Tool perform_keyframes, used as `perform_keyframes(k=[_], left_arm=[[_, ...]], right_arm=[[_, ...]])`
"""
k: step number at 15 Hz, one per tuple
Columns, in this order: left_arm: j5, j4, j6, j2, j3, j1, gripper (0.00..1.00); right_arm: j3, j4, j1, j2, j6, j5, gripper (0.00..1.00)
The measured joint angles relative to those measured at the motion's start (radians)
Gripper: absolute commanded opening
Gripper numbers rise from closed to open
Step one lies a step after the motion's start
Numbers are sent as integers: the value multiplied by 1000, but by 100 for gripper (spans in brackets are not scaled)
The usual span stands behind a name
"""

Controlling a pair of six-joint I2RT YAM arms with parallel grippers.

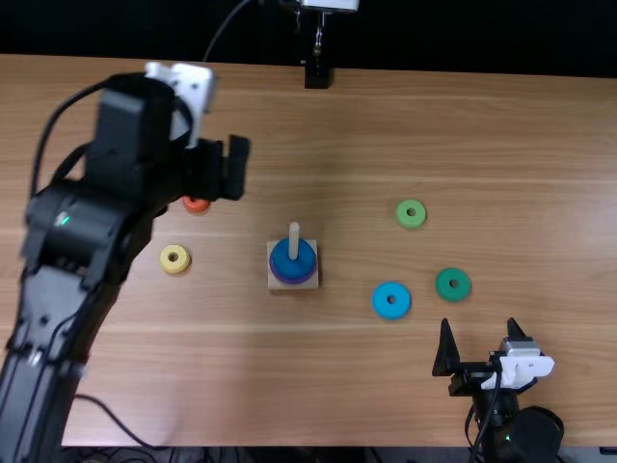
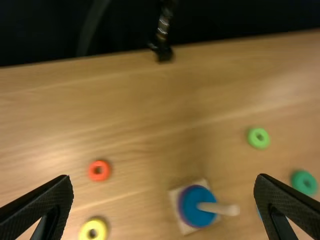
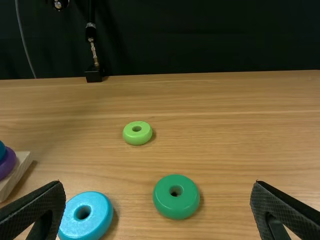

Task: Build the Hanoi tower: stack the rings onto the peg from bottom to top in this color order: purple, dark blue, light blue, dark green, light green, yellow, orange.

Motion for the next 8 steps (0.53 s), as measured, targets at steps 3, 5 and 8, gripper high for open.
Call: perform_keyframes(k=[3, 5, 8], left_arm=[[-53, 247, 1, -260, -358, 86, 100], [-66, 387, 4, -400, -582, 166, 100], [-78, 523, 3, -692, -897, 230, 100]], right_arm=[[0, 0, 0, 0, 0, 0, 100], [0, 0, 0, 0, 0, 0, 100], [0, 0, 0, 0, 0, 0, 100]])
